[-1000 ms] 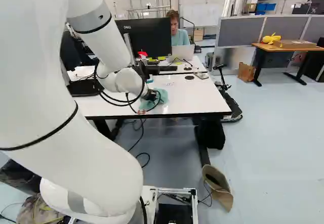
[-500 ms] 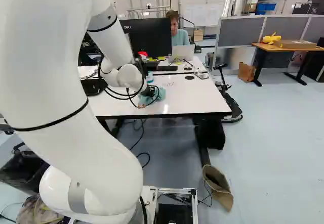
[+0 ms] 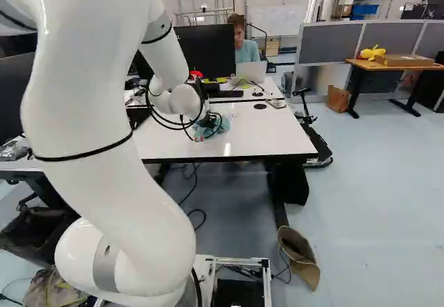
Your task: Clean the table with the green towel
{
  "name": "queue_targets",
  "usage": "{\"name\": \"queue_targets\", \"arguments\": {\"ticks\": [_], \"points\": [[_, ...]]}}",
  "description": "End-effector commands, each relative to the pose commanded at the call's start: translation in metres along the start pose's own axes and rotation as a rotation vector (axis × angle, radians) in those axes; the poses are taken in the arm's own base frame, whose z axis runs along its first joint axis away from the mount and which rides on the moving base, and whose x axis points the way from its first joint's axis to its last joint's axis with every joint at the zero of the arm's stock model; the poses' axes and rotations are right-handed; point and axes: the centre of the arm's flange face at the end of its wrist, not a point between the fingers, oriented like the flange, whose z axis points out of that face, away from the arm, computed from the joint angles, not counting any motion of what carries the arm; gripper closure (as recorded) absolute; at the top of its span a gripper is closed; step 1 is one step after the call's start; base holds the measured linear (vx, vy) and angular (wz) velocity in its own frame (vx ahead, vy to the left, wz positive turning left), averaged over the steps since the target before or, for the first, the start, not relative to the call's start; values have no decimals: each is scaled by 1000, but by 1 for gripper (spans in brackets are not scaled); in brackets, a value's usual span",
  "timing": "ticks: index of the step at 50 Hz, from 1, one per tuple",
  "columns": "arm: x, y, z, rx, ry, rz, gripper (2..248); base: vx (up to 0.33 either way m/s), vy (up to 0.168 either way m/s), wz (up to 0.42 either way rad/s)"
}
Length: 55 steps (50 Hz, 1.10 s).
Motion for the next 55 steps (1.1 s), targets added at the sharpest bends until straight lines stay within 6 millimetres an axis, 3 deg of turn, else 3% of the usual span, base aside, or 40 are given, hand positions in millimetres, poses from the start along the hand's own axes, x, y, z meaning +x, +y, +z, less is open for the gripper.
{"name": "queue_targets", "arguments": {"ticks": [22, 55], "points": [[-13, 31, -13, -46, -6, 47, 224, 0, 0, 0], [-60, 27, -59, -48, -18, 49, 224, 0, 0, 0]]}}
